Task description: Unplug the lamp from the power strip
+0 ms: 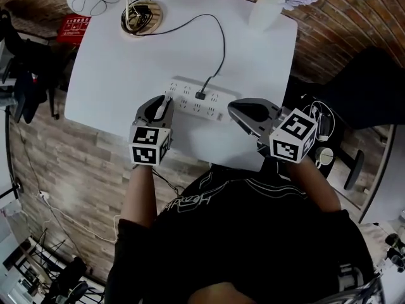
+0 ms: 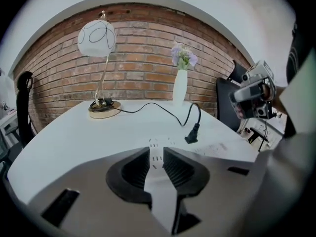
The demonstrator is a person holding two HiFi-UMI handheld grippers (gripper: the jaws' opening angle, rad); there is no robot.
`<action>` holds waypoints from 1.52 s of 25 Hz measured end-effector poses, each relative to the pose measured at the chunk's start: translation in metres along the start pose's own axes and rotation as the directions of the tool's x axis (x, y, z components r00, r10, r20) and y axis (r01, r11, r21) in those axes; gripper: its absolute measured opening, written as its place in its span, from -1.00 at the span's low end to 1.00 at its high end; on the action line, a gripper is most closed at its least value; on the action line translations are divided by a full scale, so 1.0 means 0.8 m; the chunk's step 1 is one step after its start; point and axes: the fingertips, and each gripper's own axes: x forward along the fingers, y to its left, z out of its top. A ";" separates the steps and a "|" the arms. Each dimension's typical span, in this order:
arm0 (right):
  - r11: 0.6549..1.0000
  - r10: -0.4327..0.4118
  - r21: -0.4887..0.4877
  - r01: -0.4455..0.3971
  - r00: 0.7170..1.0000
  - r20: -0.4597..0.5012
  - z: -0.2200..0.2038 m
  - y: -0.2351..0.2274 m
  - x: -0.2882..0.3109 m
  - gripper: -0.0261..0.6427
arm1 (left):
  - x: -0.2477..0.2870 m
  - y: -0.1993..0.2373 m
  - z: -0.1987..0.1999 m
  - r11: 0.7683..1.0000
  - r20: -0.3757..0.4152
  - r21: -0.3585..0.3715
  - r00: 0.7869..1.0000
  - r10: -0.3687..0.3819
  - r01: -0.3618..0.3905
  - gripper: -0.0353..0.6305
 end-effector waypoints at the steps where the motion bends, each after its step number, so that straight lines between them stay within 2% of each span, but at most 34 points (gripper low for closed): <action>1: 1.000 -0.002 0.001 0.002 1.000 -0.007 -0.002 -0.001 0.001 -0.93 | 0.003 0.001 -0.002 1.000 -0.004 0.002 1.000 0.002 -0.002 -0.69; 4: 1.000 -0.006 0.010 0.006 1.000 -0.019 -0.005 -0.005 0.004 -0.93 | 0.009 0.004 -0.005 1.000 -0.011 0.003 1.000 0.005 -0.005 -0.69; 13: 1.000 0.003 0.010 -0.003 0.999 -0.047 -0.014 -0.012 0.022 -0.93 | 0.014 0.004 -0.009 0.996 0.003 0.081 1.000 0.030 -0.030 -0.69; 20: 0.993 0.001 -0.120 -0.014 0.994 -0.105 -0.022 -0.016 0.043 -0.93 | 0.015 0.004 -0.009 0.997 -0.002 0.062 0.999 0.036 -0.036 -0.69; 27: 0.967 -0.027 -0.254 -0.010 0.989 -0.142 -0.026 -0.027 0.065 -0.92 | 0.013 0.006 -0.009 0.998 0.004 0.049 0.999 0.034 -0.034 -0.69; 28: 0.965 -0.024 -0.263 -0.015 0.989 -0.145 -0.026 -0.028 0.068 -0.89 | 0.013 0.006 -0.009 0.998 0.002 0.048 0.999 0.032 -0.032 -0.69; 30: 0.959 -0.013 -0.282 -0.032 0.988 -0.156 -0.027 -0.026 0.073 -0.62 | 0.014 0.005 -0.009 0.998 0.000 0.048 1.000 0.030 -0.030 -0.69; 31: 0.955 -0.006 -0.293 -0.043 0.987 -0.163 -0.028 -0.025 0.074 -0.57 | 0.014 0.005 -0.009 0.998 -0.001 0.049 1.000 0.030 -0.029 -0.69; 34: 0.945 0.014 -0.318 -0.072 0.983 -0.182 -0.030 -0.022 0.079 -0.47 | 0.015 0.006 -0.008 0.998 0.001 0.052 1.000 0.028 -0.028 -0.69; 38: 0.926 -0.014 -0.371 -0.067 0.978 -0.210 -0.033 -0.025 0.090 -0.36 | 0.014 0.006 -0.009 0.998 0.002 0.049 1.000 0.027 -0.027 -0.69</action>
